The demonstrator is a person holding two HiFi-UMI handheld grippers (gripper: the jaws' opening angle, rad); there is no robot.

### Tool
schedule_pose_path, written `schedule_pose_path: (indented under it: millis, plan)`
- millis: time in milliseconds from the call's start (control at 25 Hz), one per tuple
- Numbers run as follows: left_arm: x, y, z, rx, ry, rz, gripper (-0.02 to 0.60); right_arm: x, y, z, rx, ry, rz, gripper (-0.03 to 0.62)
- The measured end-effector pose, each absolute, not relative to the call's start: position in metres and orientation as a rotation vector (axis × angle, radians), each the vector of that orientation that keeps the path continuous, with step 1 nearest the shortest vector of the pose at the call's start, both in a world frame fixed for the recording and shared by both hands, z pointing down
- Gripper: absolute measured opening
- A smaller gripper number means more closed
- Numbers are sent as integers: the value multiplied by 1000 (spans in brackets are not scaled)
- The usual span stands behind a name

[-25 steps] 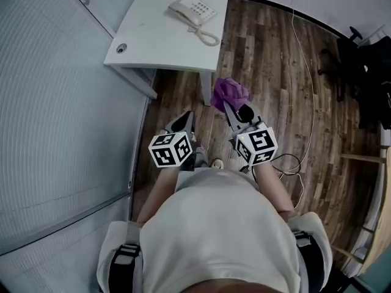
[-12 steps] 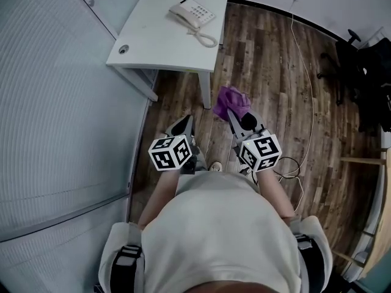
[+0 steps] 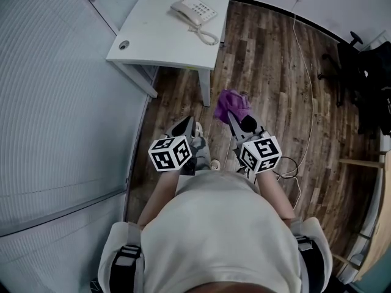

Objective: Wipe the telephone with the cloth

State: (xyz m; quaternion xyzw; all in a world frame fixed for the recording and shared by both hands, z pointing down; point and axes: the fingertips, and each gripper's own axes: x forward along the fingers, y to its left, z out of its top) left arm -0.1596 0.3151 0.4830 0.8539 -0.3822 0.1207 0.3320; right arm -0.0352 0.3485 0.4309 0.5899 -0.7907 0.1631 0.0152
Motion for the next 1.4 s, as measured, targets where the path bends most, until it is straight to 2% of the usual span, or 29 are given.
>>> schedule_pose_path:
  millis: [600,1400]
  plan:
    - [-136,253,490,2210,-990,314,21,-5,292,428,1876,-2456,553,83]
    - [-112,94,471,2225,-986,277,21,4,141,405,1788,-2456,453,83]
